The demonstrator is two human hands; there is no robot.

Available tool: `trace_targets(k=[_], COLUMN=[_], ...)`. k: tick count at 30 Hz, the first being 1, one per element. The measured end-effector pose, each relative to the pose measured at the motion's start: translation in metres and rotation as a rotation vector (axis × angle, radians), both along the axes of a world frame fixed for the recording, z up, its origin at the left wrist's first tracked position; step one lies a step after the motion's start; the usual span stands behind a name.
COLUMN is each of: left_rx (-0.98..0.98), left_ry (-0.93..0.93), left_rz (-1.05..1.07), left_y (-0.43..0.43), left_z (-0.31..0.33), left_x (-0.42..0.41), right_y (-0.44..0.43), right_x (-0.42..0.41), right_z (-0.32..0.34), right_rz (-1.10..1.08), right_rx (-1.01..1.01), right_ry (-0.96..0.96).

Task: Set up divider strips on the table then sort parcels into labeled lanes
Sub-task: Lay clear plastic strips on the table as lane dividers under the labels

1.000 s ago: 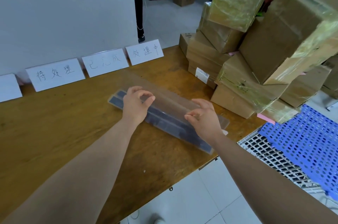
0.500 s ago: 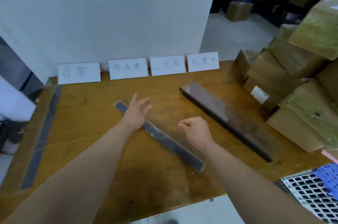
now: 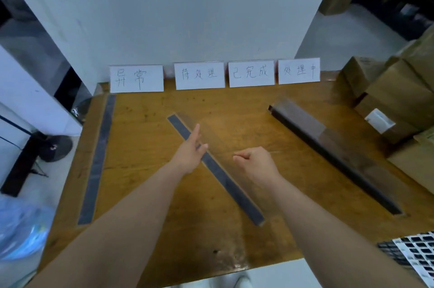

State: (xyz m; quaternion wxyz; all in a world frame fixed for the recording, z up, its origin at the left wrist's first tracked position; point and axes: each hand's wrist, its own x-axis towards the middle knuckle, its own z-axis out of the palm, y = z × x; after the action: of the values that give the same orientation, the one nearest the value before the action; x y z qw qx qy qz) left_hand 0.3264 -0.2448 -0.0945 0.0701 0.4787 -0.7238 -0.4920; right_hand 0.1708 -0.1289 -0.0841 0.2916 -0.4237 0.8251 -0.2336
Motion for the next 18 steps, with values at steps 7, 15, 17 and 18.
trace_targets(k=[7,15,17,18], left_rx=[0.033,-0.099,-0.102,-0.103], left_ry=[-0.244,-0.411,-0.457,-0.471], left_rz=[-0.138,-0.297,-0.314,-0.319], left_y=[-0.014,-0.026,-0.028,-0.029], left_z=[-0.038,-0.053,-0.051,-0.050], left_x=[0.052,0.072,0.078,0.080], right_y=[-0.021,-0.030,-0.032,-0.033], right_x=[0.037,0.077,0.084,0.087], right_z=[-0.006,0.001,0.002,0.003], right_rz=[-0.009,-0.063,-0.058,-0.059], right_rx=[-0.061,-0.081,-0.069,-0.064], right_ry=[-0.235,-0.438,-0.452,-0.462])
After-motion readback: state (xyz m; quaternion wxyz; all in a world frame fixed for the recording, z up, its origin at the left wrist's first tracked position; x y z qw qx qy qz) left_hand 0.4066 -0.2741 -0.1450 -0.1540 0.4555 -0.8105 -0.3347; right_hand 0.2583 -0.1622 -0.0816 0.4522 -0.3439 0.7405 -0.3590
